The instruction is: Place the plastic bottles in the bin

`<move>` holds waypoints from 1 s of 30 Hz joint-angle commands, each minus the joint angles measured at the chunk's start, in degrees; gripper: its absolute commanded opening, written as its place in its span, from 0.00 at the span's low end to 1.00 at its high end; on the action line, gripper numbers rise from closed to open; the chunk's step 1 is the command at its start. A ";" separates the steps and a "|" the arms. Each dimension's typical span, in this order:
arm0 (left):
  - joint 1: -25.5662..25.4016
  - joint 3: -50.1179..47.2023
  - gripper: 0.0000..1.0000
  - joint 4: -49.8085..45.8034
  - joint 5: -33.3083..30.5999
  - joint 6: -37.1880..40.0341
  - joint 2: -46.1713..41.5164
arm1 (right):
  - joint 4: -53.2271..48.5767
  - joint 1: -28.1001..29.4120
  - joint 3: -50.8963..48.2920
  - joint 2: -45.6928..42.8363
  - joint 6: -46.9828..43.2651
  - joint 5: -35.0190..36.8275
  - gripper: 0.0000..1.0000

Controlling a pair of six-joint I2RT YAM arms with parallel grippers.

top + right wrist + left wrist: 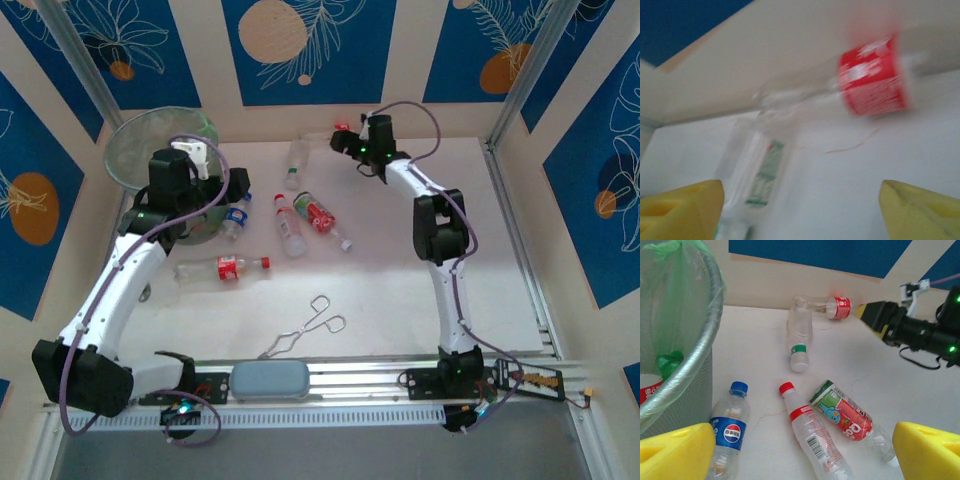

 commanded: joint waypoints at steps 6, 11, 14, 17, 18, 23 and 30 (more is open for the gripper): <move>-0.64 -0.49 0.91 1.81 0.39 0.22 -0.30 | -18.90 -5.41 24.60 13.90 -2.22 7.40 0.76; -0.85 -0.29 0.90 3.41 1.48 -0.83 2.60 | -20.10 -5.59 34.63 19.47 -1.68 3.29 0.78; -4.48 4.84 0.90 0.61 0.31 2.05 8.38 | -19.04 -6.09 33.43 19.05 1.03 -0.19 0.79; -7.12 11.17 0.91 -2.00 -2.02 4.17 14.12 | -17.59 -6.94 31.89 18.94 4.58 -3.17 0.79; -7.71 12.98 0.91 -1.91 -1.80 4.53 15.97 | -17.38 -7.21 31.38 18.86 5.97 -4.04 0.79; -11.34 25.50 0.91 -3.49 -1.42 8.58 27.51 | -16.24 -7.29 29.22 18.80 8.96 -6.56 0.79; -11.66 45.21 0.92 -4.94 -3.40 8.71 48.59 | -11.58 -7.32 17.13 11.60 9.65 -7.75 0.79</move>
